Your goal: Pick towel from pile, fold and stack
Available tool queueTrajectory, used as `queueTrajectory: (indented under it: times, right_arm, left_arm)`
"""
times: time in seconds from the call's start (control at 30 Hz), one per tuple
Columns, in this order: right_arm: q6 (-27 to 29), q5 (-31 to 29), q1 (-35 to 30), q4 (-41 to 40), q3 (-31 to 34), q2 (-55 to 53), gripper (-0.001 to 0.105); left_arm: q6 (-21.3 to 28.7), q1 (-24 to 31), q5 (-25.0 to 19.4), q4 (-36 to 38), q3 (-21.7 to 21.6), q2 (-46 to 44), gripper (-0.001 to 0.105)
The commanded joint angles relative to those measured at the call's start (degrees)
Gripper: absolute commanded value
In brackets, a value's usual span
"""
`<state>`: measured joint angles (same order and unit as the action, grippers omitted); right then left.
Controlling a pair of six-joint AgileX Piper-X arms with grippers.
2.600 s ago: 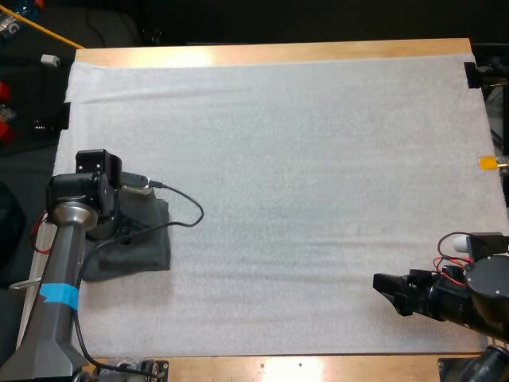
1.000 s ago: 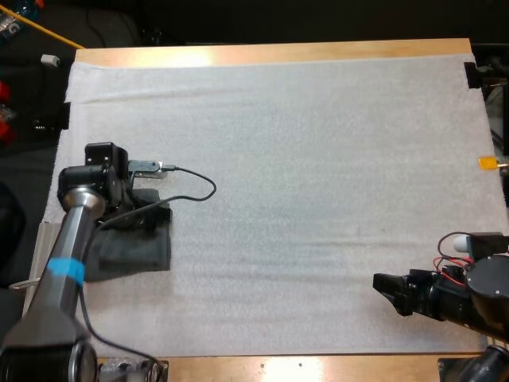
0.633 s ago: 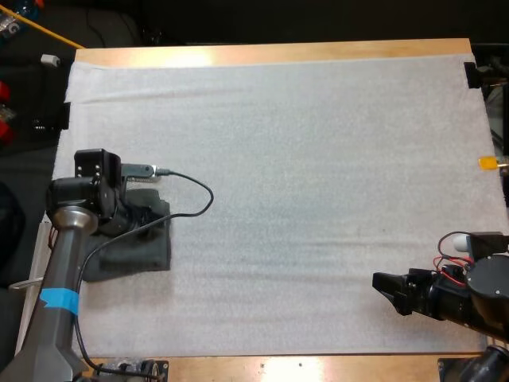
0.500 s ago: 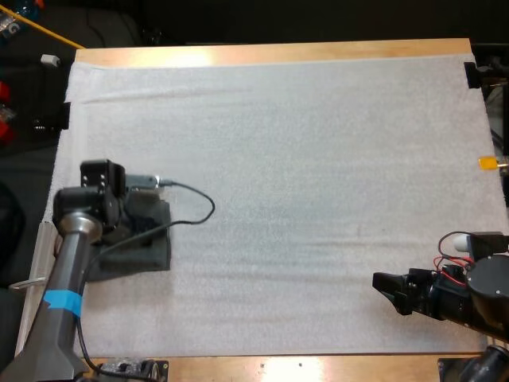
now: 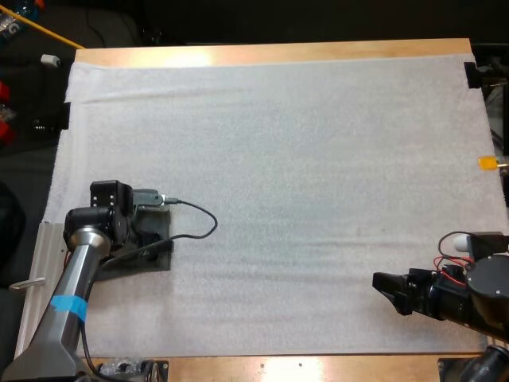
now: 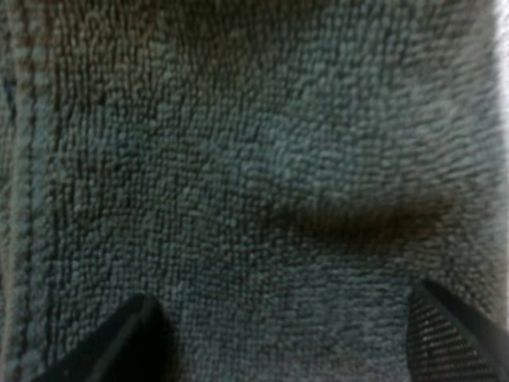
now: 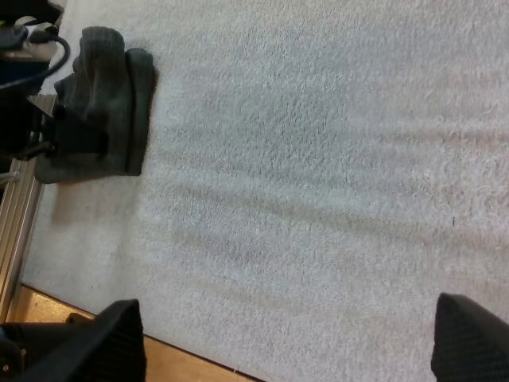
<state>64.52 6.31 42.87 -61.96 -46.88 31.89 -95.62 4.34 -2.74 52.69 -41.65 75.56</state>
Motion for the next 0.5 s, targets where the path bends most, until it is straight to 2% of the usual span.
queueTrajectory:
  times: [0.0, 0.2, 0.33, 0.47]
  right_arm:
    - [0.1, 0.4, 0.1, 0.4, -0.3, -0.1, 0.071]
    - [0.1, -0.9, 0.0, 0.6, -0.3, -0.1, 0.071]
    - [1.1, -7.0, 0.0, 2.4, -0.3, -0.1, 0.071]
    - [3.8, -10.3, 0.0, 3.1, -0.3, 1.2, 0.071]
  left_arm:
    - [-0.5, 0.0, 0.8, 1.1, -1.4, -0.2, 0.062]
    - [-0.5, 0.0, 6.3, 5.7, -8.8, -0.2, 0.062]
    - [-0.5, 0.0, 7.7, 7.3, -13.1, -1.5, 0.062]
    - [-0.5, 0.0, 7.8, 7.5, -15.6, -4.3, 0.062]
